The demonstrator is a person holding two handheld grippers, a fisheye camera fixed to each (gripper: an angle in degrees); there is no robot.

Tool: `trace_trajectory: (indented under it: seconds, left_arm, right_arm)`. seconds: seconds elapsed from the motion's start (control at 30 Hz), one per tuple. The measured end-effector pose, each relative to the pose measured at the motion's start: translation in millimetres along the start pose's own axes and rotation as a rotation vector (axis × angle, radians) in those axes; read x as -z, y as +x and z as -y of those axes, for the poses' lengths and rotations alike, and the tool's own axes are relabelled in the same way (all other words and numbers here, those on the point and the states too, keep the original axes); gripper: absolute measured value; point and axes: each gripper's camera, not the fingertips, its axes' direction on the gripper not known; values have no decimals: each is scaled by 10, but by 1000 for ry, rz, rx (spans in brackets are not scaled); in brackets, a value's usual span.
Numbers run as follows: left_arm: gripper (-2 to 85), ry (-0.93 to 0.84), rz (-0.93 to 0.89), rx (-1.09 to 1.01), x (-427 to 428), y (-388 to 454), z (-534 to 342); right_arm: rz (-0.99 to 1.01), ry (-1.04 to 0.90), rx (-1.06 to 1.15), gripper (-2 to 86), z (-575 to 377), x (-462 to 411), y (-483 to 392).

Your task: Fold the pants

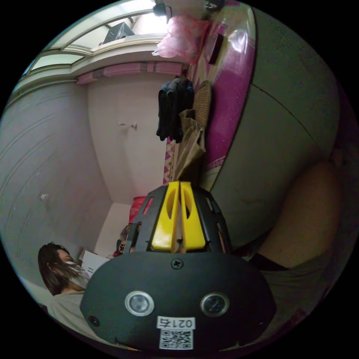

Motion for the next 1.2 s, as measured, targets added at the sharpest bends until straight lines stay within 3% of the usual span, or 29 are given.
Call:
trace_trajectory:
  seconds: [0.47,1.2]
  left_arm:
    - [96,6,-46,13,-77,-5,160]
    - [67,-64,59,-5,-625,6,758]
  right_arm:
    - [1,-7,12,-6,90,-76,-56]
    - [-6,-15,7,-6,284,-240,-131]
